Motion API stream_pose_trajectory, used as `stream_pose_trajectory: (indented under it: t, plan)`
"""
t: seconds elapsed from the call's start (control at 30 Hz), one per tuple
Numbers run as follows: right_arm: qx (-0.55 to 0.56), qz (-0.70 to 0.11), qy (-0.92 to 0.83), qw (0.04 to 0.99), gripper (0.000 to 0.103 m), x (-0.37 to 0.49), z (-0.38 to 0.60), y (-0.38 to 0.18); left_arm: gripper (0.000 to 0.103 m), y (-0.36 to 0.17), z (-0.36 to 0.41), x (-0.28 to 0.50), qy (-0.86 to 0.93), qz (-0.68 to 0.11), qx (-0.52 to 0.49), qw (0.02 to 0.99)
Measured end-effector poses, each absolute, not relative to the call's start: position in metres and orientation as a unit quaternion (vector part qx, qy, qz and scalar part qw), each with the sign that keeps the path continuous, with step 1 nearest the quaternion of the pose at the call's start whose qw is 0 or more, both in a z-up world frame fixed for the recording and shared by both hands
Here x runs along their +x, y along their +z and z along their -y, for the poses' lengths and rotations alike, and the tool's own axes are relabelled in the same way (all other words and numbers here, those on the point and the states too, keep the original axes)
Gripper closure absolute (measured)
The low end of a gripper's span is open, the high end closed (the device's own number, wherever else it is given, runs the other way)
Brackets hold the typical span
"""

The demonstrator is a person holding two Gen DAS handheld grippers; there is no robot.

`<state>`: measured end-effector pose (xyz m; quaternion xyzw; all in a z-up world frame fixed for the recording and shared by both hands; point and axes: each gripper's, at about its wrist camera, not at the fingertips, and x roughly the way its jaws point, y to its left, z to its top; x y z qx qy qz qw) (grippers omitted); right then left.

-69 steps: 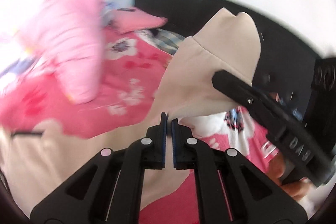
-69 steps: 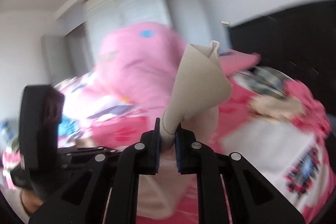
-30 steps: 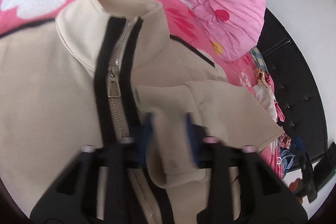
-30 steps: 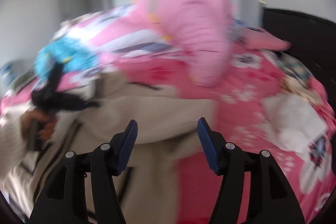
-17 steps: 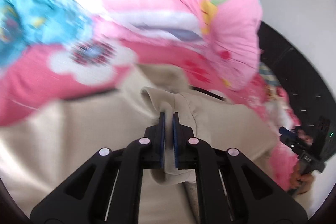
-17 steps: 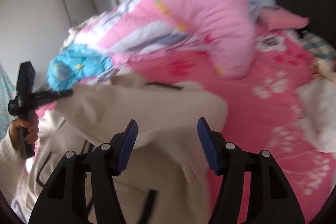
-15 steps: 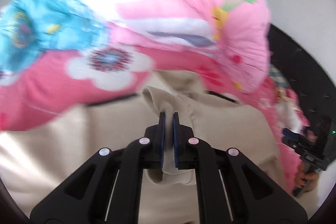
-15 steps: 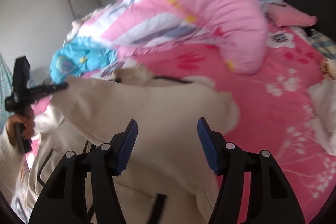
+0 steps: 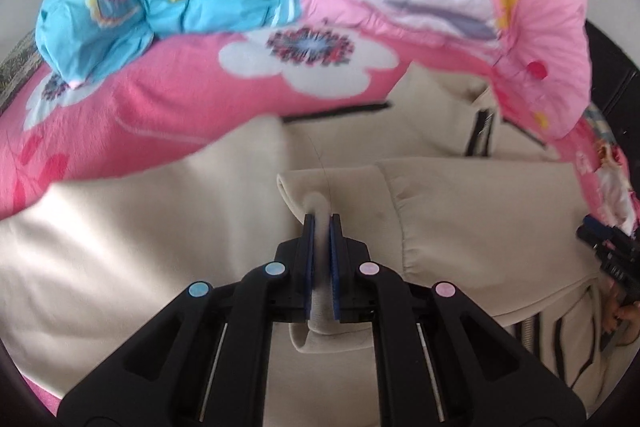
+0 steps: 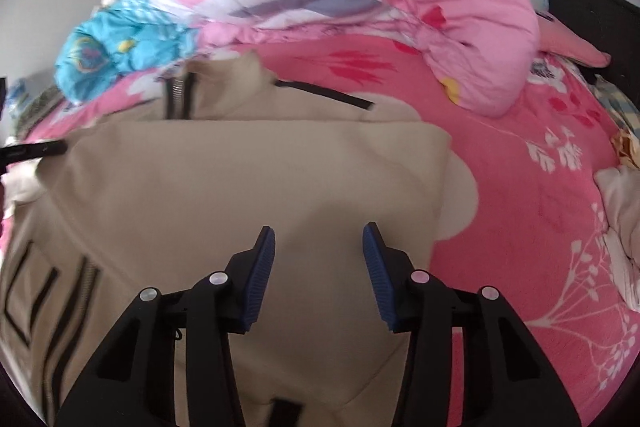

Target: Fold large clothes

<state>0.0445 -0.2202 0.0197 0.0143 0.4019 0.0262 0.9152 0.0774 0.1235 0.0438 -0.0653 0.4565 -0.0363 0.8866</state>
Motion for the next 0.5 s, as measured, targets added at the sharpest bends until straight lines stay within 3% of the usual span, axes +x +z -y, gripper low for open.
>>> stream_pose_trajectory:
  t: [0.13,0.2,0.23,0.37,0.43,0.5]
  plan:
    - [0.023,-0.410,0.015,0.912,0.059,0.048,0.229,0.009,0.089,0.024,-0.112,0.077,-0.030,-0.456,0.004,0.890]
    - [0.015,-0.410,-0.001,0.912,0.060,0.047,0.230,0.011,0.077,0.030,-0.105,0.069,-0.003,-0.451,0.045,0.892]
    - [0.006,-0.406,-0.014,0.914,0.066,0.044,0.230,0.014,0.076,0.036,-0.102,0.063,0.013,-0.450,0.060,0.891]
    - [0.004,-0.324,0.001,0.946,0.075,0.031,0.212,0.054,0.079,0.063,-0.083,0.049,-0.024,-0.402,0.062,0.913]
    - [0.010,-0.339,0.042,0.940,0.078,0.045,0.195,0.058,0.089,0.062,-0.072,0.059,-0.106,-0.409,0.000,0.906]
    - [0.015,-0.370,0.083,0.925,0.078,0.064,0.175,0.048,0.090,0.044,-0.069,0.072,-0.161,-0.449,-0.078,0.876]
